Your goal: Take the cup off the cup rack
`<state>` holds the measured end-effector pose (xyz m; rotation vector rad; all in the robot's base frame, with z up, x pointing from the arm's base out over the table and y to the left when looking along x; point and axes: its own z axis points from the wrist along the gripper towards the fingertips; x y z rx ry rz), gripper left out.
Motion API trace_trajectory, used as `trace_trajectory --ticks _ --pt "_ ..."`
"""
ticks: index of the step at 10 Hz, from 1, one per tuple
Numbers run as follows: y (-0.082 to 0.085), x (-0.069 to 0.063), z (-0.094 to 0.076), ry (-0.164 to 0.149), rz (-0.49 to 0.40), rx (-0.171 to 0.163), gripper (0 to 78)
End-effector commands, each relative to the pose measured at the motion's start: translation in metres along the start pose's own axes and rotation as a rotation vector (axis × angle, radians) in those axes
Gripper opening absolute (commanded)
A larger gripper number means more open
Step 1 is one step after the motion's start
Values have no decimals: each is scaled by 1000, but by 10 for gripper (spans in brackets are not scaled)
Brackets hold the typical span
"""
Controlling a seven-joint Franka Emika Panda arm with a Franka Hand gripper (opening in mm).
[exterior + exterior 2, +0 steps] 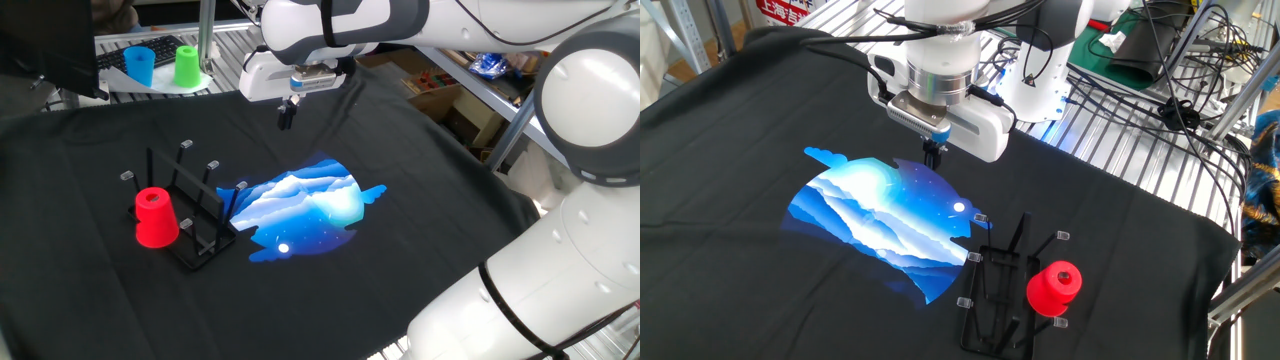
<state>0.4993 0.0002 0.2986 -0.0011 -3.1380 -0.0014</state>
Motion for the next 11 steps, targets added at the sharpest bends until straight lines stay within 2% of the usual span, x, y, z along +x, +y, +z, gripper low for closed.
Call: trace_trajectory --ticks 1,2,3,4,6,7,8,9,11 --pt "0 0 0 71 202 -77 0" --pt "0 0 0 65 194 -19 0" --pt "0 0 0 62 192 14 0" --pt "0 0 0 71 198 1 0" --pt "0 0 0 73 195 -4 0" --pt "4 0 -1 76 205 -29 0" --pt "4 0 -1 76 207 -30 0" --pt "18 2 -4 76 231 -25 0" --pt "28 3 -6 78 245 -24 0"
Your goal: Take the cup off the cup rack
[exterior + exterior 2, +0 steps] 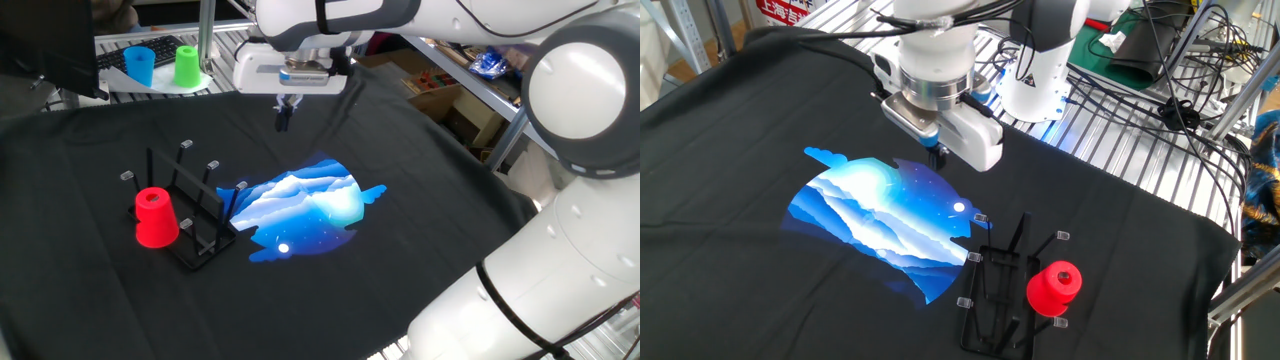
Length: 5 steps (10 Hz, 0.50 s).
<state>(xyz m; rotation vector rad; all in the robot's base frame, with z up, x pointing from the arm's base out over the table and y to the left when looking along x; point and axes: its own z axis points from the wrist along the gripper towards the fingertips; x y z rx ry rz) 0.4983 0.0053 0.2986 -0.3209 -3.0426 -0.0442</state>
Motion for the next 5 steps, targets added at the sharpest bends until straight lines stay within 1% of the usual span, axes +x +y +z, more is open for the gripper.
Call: trace_trajectory --ticks 1,3,4,5 --pt "32 12 -8 -1 53 1 0" --pt "42 17 -11 0 74 7 0" --pt "51 22 -14 14 86 14 0" --pt "54 25 -15 18 95 8 0"
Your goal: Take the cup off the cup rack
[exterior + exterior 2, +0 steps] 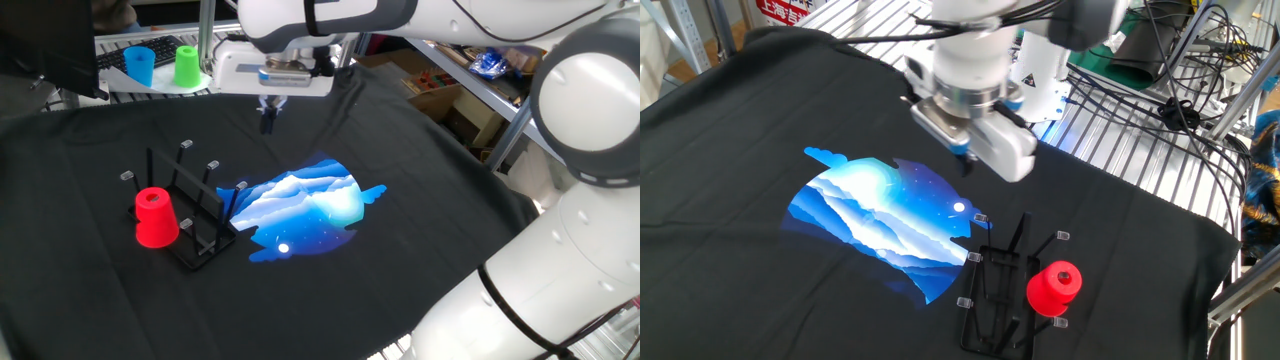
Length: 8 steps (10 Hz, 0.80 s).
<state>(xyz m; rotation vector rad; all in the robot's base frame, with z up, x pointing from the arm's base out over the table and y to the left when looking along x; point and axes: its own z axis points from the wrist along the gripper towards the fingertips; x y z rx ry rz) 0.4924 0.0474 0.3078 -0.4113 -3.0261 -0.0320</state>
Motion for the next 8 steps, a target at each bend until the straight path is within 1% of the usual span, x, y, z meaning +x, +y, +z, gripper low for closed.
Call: trace_trajectory --ticks 1,3,4,5,6,7,8 --pt "16 14 -9 14 32 -1 0" --pt "18 17 -9 17 32 -17 0" --pt "17 19 -9 9 37 -16 0" --pt "17 19 -9 9 32 -15 0" --pt "17 19 -9 2 18 -22 0" --pt "17 19 -9 3 0 -44 0" --pt "17 19 -9 -9 -27 -62 0"
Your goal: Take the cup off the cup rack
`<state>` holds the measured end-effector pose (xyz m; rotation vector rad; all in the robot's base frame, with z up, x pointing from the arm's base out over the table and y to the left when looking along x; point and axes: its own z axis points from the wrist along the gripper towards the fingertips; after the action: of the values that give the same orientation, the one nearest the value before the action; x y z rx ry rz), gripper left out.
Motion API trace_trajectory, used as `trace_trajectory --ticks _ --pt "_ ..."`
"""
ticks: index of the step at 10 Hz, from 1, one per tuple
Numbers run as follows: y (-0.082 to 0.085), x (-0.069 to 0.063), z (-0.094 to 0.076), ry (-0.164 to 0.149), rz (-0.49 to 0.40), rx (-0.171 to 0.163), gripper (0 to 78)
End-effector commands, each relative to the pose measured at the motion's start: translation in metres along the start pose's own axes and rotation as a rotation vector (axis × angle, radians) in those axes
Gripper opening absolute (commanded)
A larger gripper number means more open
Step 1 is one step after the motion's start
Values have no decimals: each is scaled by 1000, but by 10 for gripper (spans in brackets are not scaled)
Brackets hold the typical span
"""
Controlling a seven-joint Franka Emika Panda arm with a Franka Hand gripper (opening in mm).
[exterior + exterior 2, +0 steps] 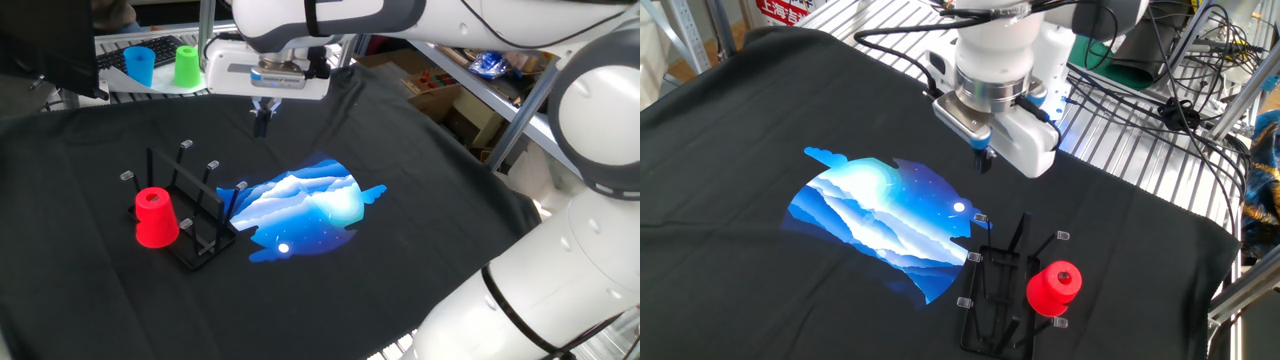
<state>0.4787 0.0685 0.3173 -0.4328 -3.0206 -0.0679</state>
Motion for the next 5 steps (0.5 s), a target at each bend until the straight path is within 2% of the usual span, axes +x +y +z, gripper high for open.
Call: trace_trajectory --ticks 1,2,3,5 --pt "0 0 -1 -38 -21 -31 0" --pt "0 0 -1 -39 -28 -10 0" --pt "0 0 -1 -31 -45 -15 0" --pt "0 0 -1 -31 -42 -1 0"
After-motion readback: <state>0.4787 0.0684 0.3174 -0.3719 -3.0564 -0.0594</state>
